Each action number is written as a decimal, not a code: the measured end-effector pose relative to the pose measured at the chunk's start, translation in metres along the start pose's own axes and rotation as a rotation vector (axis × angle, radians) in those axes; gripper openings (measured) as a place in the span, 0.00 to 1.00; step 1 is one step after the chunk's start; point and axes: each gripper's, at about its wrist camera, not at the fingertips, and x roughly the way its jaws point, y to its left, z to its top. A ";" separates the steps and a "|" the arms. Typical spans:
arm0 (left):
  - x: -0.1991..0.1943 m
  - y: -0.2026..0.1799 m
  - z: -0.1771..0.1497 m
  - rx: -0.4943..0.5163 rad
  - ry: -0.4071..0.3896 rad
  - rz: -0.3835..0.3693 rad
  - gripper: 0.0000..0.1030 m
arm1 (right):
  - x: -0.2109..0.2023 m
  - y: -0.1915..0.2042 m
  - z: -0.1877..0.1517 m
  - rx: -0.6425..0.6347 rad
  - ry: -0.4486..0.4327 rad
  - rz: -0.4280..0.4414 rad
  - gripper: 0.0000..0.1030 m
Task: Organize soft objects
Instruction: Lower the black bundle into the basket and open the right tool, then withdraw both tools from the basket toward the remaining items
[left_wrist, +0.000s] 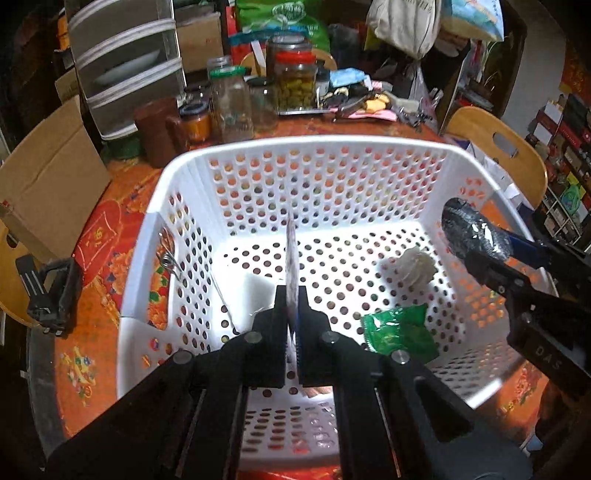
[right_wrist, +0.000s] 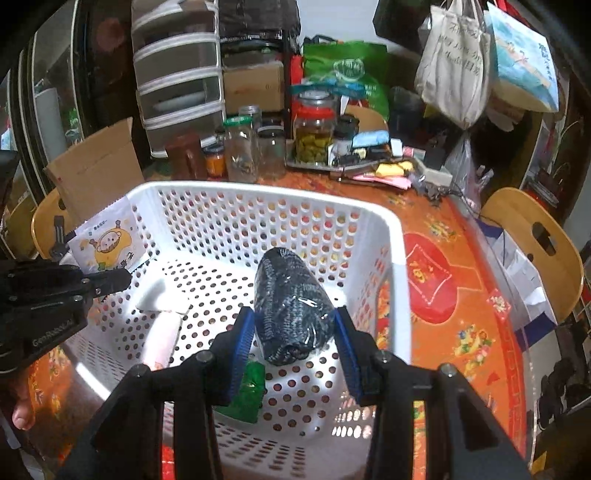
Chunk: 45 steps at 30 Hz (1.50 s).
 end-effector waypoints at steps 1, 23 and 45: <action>0.004 0.001 -0.001 -0.002 0.006 -0.002 0.03 | 0.003 0.001 -0.001 -0.003 0.004 -0.001 0.42; -0.021 0.000 -0.007 0.010 -0.106 -0.019 0.76 | -0.007 0.004 -0.002 0.019 -0.032 0.009 0.72; -0.144 0.009 -0.099 -0.026 -0.278 -0.002 0.95 | -0.092 0.005 -0.048 0.038 -0.224 -0.023 1.00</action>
